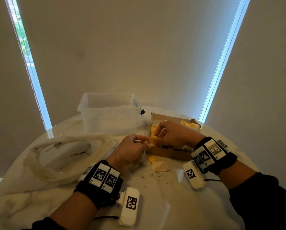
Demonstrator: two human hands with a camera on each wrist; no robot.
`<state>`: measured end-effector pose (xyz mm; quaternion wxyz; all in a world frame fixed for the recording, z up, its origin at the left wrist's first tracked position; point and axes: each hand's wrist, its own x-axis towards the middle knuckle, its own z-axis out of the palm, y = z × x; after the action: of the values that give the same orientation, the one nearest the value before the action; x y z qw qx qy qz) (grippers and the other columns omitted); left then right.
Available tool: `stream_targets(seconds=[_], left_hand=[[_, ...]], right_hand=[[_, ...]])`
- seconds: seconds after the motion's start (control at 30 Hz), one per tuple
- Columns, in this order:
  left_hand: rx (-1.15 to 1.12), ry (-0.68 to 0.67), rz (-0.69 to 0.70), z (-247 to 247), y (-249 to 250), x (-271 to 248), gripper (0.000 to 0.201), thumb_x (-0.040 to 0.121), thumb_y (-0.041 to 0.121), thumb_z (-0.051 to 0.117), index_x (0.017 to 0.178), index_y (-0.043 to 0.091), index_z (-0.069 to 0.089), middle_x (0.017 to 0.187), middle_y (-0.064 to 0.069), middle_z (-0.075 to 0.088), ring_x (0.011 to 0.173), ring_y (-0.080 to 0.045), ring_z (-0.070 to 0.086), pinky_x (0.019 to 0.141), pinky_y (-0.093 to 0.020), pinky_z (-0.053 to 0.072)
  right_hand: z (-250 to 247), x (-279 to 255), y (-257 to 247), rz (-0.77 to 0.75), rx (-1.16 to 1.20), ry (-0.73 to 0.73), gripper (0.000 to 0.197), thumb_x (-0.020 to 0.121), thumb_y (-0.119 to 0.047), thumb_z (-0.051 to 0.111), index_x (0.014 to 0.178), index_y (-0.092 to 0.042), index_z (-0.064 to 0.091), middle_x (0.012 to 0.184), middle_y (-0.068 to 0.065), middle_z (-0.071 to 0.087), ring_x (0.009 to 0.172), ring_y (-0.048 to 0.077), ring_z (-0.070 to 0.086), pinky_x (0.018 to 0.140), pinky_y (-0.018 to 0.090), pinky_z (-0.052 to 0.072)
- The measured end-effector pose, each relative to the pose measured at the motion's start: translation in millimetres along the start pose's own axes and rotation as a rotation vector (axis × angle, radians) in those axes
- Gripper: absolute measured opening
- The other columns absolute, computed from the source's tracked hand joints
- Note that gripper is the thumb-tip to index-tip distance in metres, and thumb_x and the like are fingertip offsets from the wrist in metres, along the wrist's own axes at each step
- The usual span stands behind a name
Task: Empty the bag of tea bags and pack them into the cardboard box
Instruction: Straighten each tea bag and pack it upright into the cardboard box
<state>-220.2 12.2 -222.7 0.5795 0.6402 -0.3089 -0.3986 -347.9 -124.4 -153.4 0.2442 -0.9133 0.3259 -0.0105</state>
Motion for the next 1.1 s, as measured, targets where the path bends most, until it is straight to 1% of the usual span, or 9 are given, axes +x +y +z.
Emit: stream_targets(seconds=[0.1,0.2,0.4,0.53,0.6,0.67,0.8,0.9,1.1], left_hand=[[0.002,-0.001,-0.007,0,2,-2,0.025,0.098,0.007,0.072,0.122,0.014,0.067,0.098,-0.01,0.066,0.063,-0.011,0.05,0.046,-0.019,0.041],[-0.001,0.02,-0.013,1,3,-2,0.023,0.098,0.01,0.074,0.119,0.016,0.067,0.096,-0.009,0.065,0.062,-0.011,0.048,0.046,-0.02,0.04],[-0.154,0.069,0.004,3,5,-3,0.025,0.104,0.026,0.068,0.123,0.009,0.065,0.093,-0.004,0.06,0.064,-0.009,0.049,0.049,-0.021,0.039],[-0.59,0.087,0.03,-1,18,-6,0.065,0.105,0.063,0.049,0.13,0.005,0.061,0.115,-0.012,0.068,0.079,-0.02,0.068,0.065,-0.034,0.053],[-0.739,0.019,0.046,-4,20,-8,0.075,0.101,0.073,0.044,0.137,0.009,0.059,0.13,-0.022,0.07,0.104,-0.033,0.076,0.085,-0.047,0.062],[-0.824,-0.062,0.076,-3,22,-12,0.079,0.098,0.079,0.042,0.142,0.015,0.058,0.135,-0.025,0.069,0.12,-0.042,0.071,0.1,-0.057,0.057],[-0.884,-0.2,0.12,2,23,-19,0.083,0.096,0.083,0.04,0.149,0.02,0.052,0.141,-0.027,0.065,0.127,-0.047,0.066,0.112,-0.059,0.049],[-0.859,-0.259,0.129,3,23,-21,0.082,0.097,0.083,0.037,0.153,0.023,0.045,0.144,-0.028,0.063,0.134,-0.048,0.061,0.121,-0.059,0.04],[-0.756,-0.174,0.129,4,26,-18,0.072,0.101,0.073,0.041,0.15,0.021,0.055,0.145,-0.021,0.065,0.13,-0.039,0.066,0.114,-0.053,0.048]], right_hand=[[0,1,1,-0.012,-0.03,0.048,0.037,0.084,-0.039,0.089,0.112,-0.029,0.066,0.102,-0.006,0.074,0.084,0.012,0.073,0.08,0.035,0.064],[-3,1,2,-0.029,-0.038,0.119,0.037,0.081,-0.035,0.092,0.108,-0.029,0.068,0.095,-0.008,0.074,0.075,0.008,0.071,0.066,0.025,0.057],[-4,-4,-1,-0.085,-0.07,0.266,0.026,0.082,-0.028,0.091,0.101,-0.03,0.073,0.09,-0.011,0.075,0.085,0.006,0.07,0.08,0.031,0.057],[-9,-32,-18,-0.224,0.143,0.254,0.023,0.082,-0.041,0.09,0.1,-0.037,0.076,0.093,-0.015,0.076,0.076,0.002,0.072,0.071,0.026,0.059],[-1,-45,-28,-0.273,0.14,0.172,0.023,0.084,-0.046,0.087,0.102,-0.038,0.076,0.098,-0.018,0.075,0.084,-0.008,0.068,0.072,0.02,0.052],[12,-48,-30,-0.295,0.113,0.162,0.023,0.085,-0.045,0.086,0.105,-0.039,0.076,0.1,-0.019,0.074,0.09,-0.014,0.063,0.075,0.017,0.046],[24,-38,-17,-0.292,0.162,0.32,0.028,0.084,-0.047,0.088,0.105,-0.041,0.071,0.09,-0.017,0.074,0.083,-0.013,0.065,0.075,0.017,0.045],[23,-36,-8,-0.302,0.263,0.428,0.027,0.085,-0.052,0.085,0.105,-0.04,0.071,0.086,-0.015,0.076,0.076,-0.005,0.069,0.078,0.03,0.058],[21,-39,5,-0.228,0.389,0.442,0.014,0.092,-0.045,0.081,0.097,-0.033,0.076,0.09,-0.014,0.078,0.069,0.007,0.075,0.068,0.029,0.063]])
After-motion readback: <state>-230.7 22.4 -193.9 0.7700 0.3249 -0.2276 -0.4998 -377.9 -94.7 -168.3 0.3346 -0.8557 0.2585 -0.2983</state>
